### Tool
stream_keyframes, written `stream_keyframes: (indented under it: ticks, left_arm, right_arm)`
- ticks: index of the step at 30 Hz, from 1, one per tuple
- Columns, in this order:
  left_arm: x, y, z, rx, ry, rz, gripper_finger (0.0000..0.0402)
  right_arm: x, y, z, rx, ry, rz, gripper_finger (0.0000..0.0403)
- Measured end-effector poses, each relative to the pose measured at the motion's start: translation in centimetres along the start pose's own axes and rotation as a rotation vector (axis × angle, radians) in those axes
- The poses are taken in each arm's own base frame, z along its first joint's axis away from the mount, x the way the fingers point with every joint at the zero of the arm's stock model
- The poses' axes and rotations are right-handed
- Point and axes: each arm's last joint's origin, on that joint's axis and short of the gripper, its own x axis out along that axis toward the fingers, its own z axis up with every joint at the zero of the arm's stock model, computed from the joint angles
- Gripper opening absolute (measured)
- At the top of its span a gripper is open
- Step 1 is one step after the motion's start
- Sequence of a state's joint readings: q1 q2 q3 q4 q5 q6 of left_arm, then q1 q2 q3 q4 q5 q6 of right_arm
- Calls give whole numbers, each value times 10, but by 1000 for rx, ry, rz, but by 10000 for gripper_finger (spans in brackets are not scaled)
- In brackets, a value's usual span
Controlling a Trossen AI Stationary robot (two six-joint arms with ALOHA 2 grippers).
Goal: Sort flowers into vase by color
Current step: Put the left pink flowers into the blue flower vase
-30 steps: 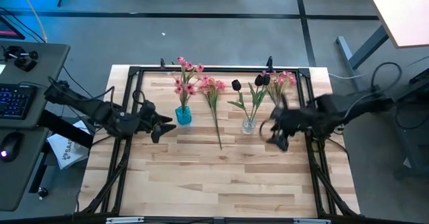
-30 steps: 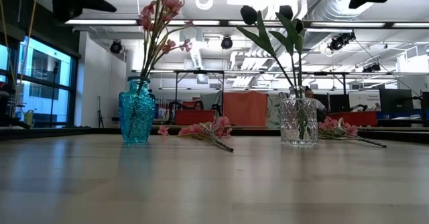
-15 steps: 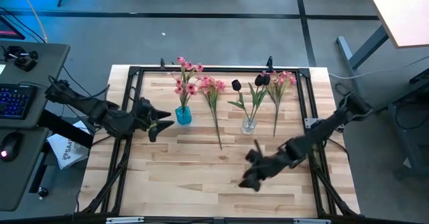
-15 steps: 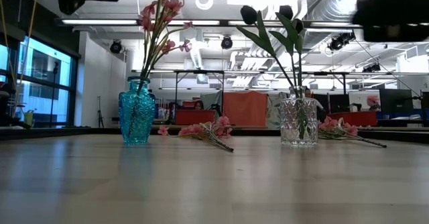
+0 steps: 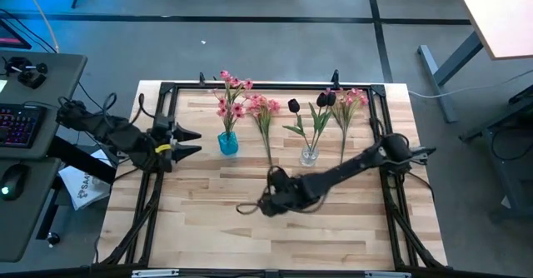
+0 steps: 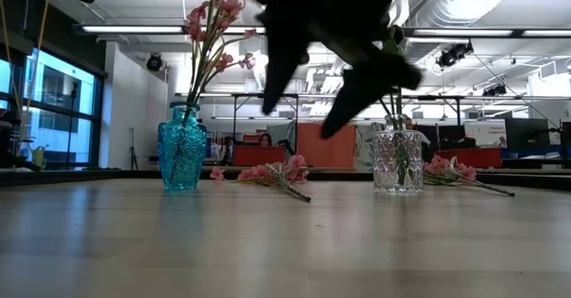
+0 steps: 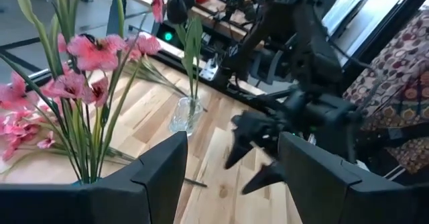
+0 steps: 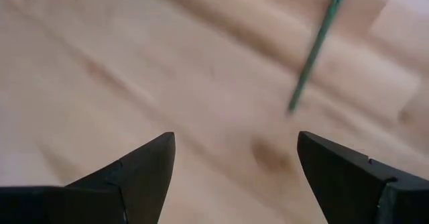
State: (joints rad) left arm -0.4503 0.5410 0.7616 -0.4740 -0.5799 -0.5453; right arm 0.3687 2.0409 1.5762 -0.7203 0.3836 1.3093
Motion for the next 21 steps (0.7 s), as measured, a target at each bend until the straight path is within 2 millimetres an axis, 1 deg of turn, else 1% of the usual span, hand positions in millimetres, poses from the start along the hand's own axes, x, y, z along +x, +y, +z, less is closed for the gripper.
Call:
stream_keyframes:
  ticks: [4, 6, 9, 11, 14, 18, 21]
  left_arm:
    - [-2, 1, 1, 0, -9, -5, 223]
    - [-3, 1, 1, 0, -11, -4, 223]
    - [-3, 1, 1, 0, -13, -2, 223]
    - [-3, 1, 1, 0, -12, -1, 223]
    - [-2, 1, 1, 1, -11, 1, 223]
    - [-2, 1, 1, -6, -13, 4, 223]
    - [-2, 1, 1, -6, -14, 5, 223]
  right_arm:
    - [20, 2, 23, 27, -27, -30, 309]
    - [32, -3, 31, 37, -47, -70, 309]
    - [42, -12, 42, 84, -77, -133, 309]
    - [48, -19, 48, 109, -92, -192, 309]
    - [58, -27, 55, 126, -103, -236, 309]
    - [70, -29, 64, 108, -84, -212, 309]
    - [81, -30, 64, 108, -72, -215, 309]
